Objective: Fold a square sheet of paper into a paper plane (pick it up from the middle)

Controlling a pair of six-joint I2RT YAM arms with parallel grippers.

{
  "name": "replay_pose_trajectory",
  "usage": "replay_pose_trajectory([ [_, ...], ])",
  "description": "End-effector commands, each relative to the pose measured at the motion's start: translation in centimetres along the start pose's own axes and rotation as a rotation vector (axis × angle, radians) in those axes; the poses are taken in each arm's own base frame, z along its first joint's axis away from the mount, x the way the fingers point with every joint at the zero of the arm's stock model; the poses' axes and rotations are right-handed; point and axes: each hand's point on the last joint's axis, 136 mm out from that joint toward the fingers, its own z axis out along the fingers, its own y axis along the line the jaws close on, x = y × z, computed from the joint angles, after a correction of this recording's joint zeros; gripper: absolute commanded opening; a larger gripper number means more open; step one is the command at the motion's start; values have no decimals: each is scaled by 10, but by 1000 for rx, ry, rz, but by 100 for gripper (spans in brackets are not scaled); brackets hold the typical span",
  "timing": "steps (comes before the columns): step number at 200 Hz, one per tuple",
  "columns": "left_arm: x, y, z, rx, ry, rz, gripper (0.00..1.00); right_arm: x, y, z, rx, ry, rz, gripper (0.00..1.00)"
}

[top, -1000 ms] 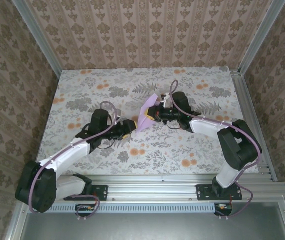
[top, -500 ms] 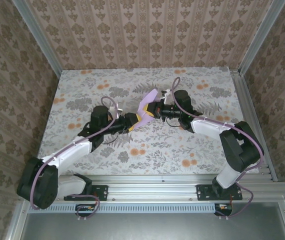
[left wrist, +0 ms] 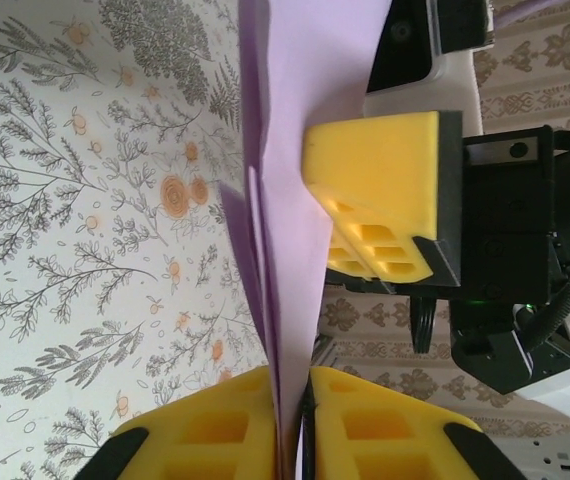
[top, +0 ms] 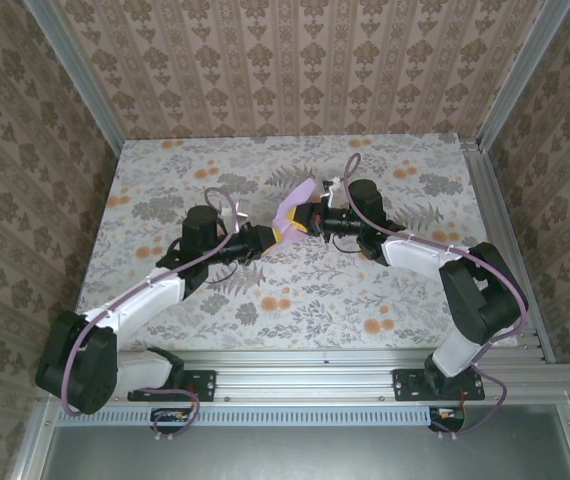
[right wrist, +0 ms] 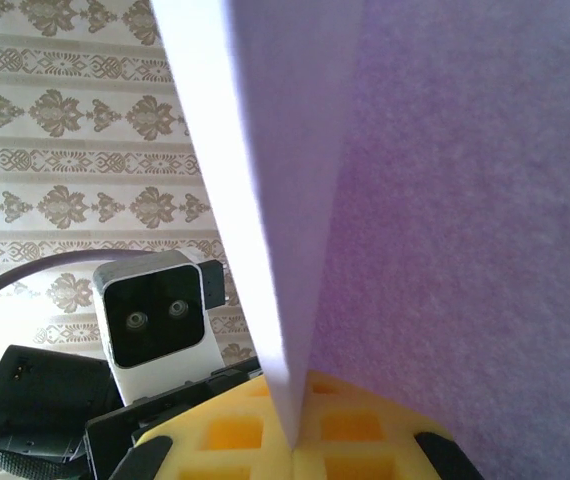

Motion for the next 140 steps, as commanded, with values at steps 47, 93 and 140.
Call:
replay_pose_trajectory([
  [47, -2, -2, -8, -56, 31, 90, 4, -2, 4, -10, -12, -6, -13, 25],
  [93, -6, 25, -38, -359, 47, 226, 4, -2, -40, -36, 188, -22, -41, 41],
  [140, -31, 63, -106, -1010, 58, 521, 0, -8, -75, -76, 371, -67, -79, 46],
])
